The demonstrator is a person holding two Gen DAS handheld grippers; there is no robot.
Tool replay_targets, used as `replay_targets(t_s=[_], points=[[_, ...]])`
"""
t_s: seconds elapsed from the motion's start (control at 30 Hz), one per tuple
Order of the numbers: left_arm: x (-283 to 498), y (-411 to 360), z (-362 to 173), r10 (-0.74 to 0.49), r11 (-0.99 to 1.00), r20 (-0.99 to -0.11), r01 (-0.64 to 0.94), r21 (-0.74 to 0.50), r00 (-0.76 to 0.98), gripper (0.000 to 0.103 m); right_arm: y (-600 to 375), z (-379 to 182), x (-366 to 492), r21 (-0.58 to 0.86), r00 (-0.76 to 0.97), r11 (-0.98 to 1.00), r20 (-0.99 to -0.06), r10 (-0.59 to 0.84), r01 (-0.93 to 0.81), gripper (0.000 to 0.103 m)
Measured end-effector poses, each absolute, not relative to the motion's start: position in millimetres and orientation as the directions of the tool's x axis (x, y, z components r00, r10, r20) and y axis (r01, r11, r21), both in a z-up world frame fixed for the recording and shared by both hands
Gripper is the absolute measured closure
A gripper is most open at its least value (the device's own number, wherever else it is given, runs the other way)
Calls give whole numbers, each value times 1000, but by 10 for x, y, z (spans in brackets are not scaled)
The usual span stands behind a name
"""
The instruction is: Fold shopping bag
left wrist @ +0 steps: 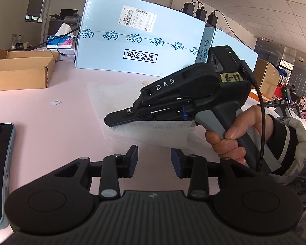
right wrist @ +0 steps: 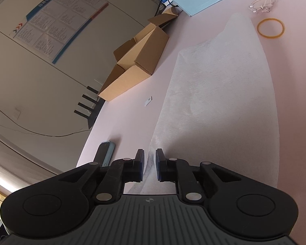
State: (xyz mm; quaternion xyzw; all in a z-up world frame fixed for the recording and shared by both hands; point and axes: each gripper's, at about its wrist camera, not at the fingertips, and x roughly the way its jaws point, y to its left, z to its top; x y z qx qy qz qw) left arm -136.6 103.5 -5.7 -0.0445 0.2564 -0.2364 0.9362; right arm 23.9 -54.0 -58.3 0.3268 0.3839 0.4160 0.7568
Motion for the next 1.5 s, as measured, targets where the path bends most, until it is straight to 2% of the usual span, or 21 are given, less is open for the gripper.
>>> replay_targets(t_s=[0.07,0.3,0.4,0.43,0.57,0.63,0.87,1.07,1.33,1.5], points=[[-1391,1059,-67,-455,890,-466,408,-203,759,69,-550,-553,211,811,363,437,-301,882,-389,74],[-1596,1285,69,-384,923,-450,343,-173,807,68,-884,-368,-3,800,434,402,-200,878,-446,74],[-1698,1403,188,-340,940,-418,301,-159,843,68,-1069,-349,-125,779,490,439,-197,849,-447,75],[-1717,1420,220,-338,941,-406,297,-163,849,68,-1126,-347,-164,772,509,453,-198,838,-445,78],[-1660,1305,382,-439,894,-304,379,-237,845,69,-1252,-401,-313,752,543,498,-225,809,-432,82],[-1542,1119,346,-497,865,-280,444,-233,821,69,-1257,-440,-375,743,546,515,-242,802,-427,83],[-1152,676,-51,-457,889,-431,408,-205,779,75,-1226,-586,-525,688,578,594,-304,757,-416,84],[-1164,733,-156,-385,921,-486,358,-151,785,75,-1103,-675,-473,678,543,590,-322,775,-439,84],[-1315,845,-310,-397,913,-438,398,-94,807,76,-1235,-699,-568,656,518,590,-336,787,-471,85],[-1316,875,-325,-407,909,-426,402,-108,808,76,-1298,-670,-698,627,523,620,-367,770,-473,85]])
